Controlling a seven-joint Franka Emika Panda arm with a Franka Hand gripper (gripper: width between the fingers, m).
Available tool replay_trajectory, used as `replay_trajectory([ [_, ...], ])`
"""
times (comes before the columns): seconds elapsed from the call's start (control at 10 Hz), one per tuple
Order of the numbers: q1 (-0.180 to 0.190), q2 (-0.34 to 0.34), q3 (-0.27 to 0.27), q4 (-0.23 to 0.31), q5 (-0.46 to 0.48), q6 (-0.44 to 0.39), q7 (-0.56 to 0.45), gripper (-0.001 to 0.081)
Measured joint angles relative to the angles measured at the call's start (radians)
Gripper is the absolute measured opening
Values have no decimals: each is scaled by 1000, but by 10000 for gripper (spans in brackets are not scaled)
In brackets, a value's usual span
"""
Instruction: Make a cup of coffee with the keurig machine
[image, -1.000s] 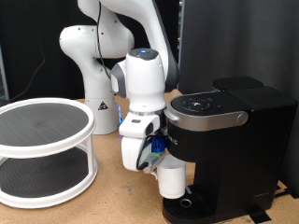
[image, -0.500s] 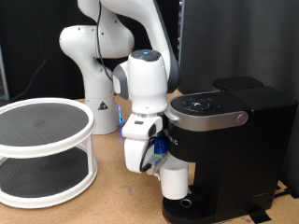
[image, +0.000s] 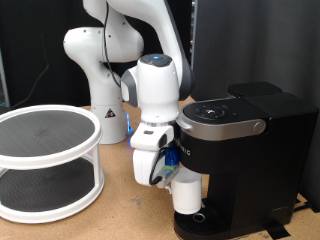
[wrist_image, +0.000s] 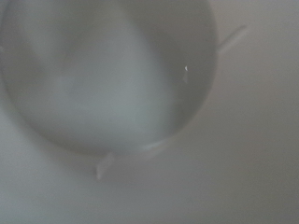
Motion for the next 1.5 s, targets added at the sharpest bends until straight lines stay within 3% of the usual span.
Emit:
replay_trajectory([
  [0.3,0,1,3,0,16,0,0,72],
  [0.5,0,1,5,1,28,2,0,338],
  [0.6,0,1,6,1,37,3,0,338],
  [0.8,-8,1,21,1,92,3,-42,659],
  [0.9,-14,1,32,1,129,1,-79,659],
  [1.0,-27,-4,47,0,189,-9,-138,780],
  [1.3,-75,-87,83,-17,461,-125,-444,800],
  [1.5,-86,-171,71,-42,553,-204,-553,806],
])
